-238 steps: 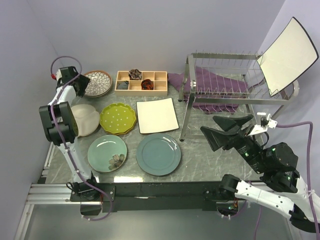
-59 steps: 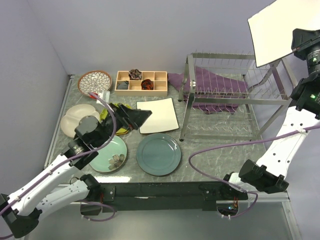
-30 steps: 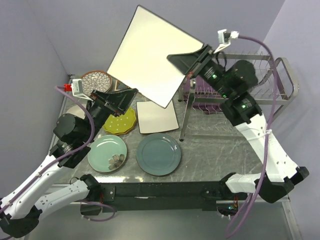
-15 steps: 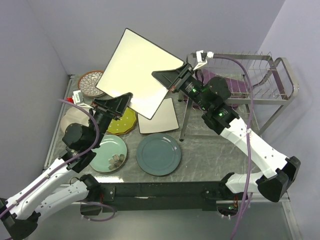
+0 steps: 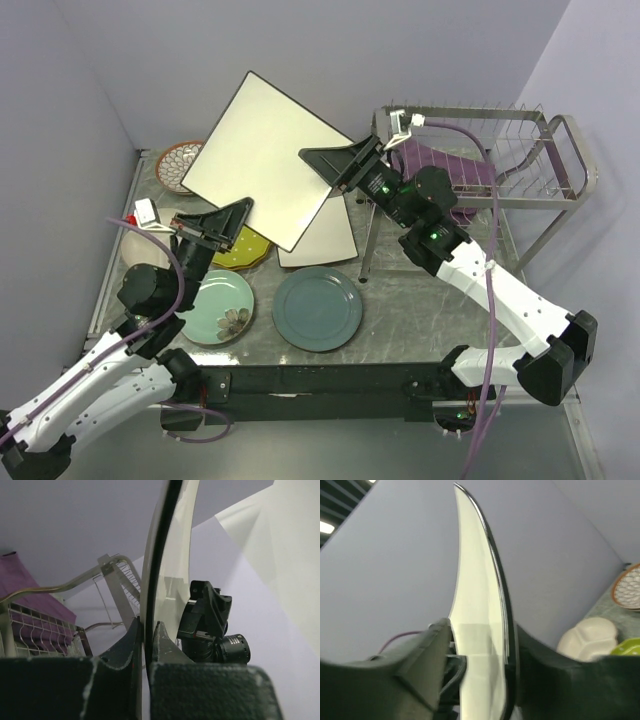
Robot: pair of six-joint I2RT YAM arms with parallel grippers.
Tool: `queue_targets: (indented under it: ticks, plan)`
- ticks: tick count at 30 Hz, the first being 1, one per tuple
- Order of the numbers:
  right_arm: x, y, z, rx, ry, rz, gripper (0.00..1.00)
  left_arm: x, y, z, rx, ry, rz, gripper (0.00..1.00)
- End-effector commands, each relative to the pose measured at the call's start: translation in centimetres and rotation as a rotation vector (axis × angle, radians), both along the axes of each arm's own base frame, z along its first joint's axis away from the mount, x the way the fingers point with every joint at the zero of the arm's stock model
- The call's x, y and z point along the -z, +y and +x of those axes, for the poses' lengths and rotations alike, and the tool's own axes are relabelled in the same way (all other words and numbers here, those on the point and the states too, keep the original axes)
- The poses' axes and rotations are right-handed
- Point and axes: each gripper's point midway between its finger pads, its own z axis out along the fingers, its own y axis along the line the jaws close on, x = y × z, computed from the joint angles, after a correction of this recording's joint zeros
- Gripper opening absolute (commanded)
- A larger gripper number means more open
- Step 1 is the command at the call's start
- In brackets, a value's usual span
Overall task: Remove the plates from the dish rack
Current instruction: Place the plate at the center of the board.
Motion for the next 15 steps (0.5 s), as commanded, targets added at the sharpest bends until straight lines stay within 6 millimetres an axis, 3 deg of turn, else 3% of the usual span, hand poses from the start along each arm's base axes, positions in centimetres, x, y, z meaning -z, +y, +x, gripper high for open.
queue_targets:
  ticks: [1, 5, 11, 15]
  plan:
    - [-6.2, -2.4, -1.4, 0.051, -0.183, 0.135, 0.76, -3.0, 3.4, -0.5, -0.104, -0.030, -0.090, 0.01]
    - [-6.0, -2.3, -0.8, 0.076, -0.177, 0.095, 1.00, -2.8, 4.4, -0.3, -0.160, -0.007, -0.058, 0.01]
    - [-6.4, -4.9, -0.1, 0.203, -0.192, 0.018, 1.00, -1.9, 4.9, 0.1, -0.207, 0.043, 0.037, 0.01]
    - [-6.5, -8.1, 0.6, 0.338, -0.160, -0.013, 1.00, -1.1, 5.1, 0.3, -0.230, 0.063, 0.076, 0.01]
